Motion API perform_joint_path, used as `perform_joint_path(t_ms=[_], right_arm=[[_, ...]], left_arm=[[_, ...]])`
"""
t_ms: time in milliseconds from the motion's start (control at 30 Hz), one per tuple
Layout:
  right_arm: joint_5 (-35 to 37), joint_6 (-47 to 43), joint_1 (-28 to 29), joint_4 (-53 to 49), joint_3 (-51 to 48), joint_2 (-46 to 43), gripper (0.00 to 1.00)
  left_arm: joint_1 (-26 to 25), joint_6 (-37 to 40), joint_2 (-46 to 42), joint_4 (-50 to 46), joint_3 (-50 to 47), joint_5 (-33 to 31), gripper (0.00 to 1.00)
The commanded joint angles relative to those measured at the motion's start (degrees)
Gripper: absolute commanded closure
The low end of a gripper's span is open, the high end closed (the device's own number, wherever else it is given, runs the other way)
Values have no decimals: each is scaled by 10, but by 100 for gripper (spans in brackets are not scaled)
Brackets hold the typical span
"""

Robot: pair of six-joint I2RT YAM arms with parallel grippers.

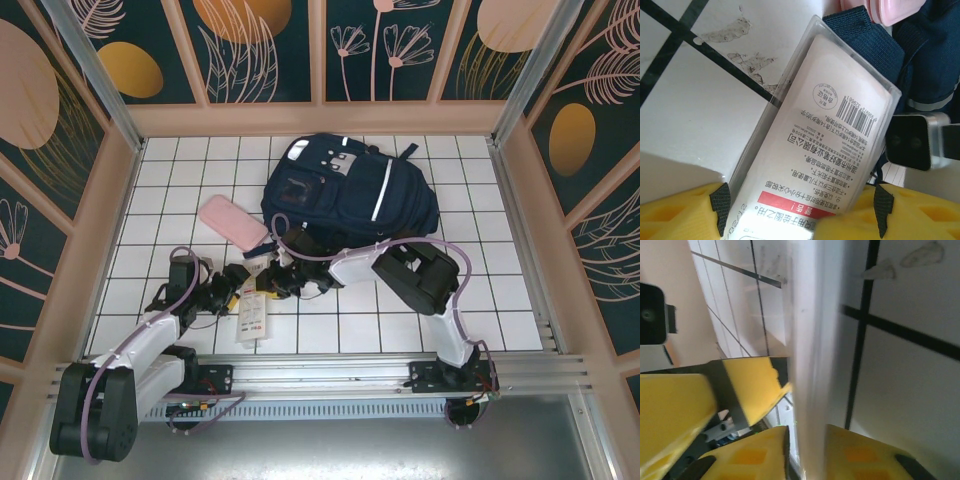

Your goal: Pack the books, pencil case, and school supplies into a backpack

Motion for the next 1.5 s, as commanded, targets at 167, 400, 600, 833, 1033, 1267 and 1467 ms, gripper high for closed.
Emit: perform_joint_path(t_ms=[167,400,600,833,1033,1267,1467], right_arm=[[79,-80,-7,-77,-14,-59,100],[158,-124,-43,-139,-112,-214,100],[238,-165,-129,-262,-142,-392,100],[369,-222,-317,-434,-80,-594,100],[467,-248,-455,-471,-10,-665,100],[470,-259,-523,-441,12,-679,100],[415,-245,-544,-412,-21,-675,100]], left_arm=[[-9,75,-28,-89,89,-35,22],[-22,169,8,-163,266,-75,22],[-154,253,187,-183,494,-158,22],[-236,267,408,-163,711,-165,22],[-286,232,573,-128,861,-110,23],[-312,183,745,-104,1039,-26,32],[-320,151,839,-94,1121,-11,35]])
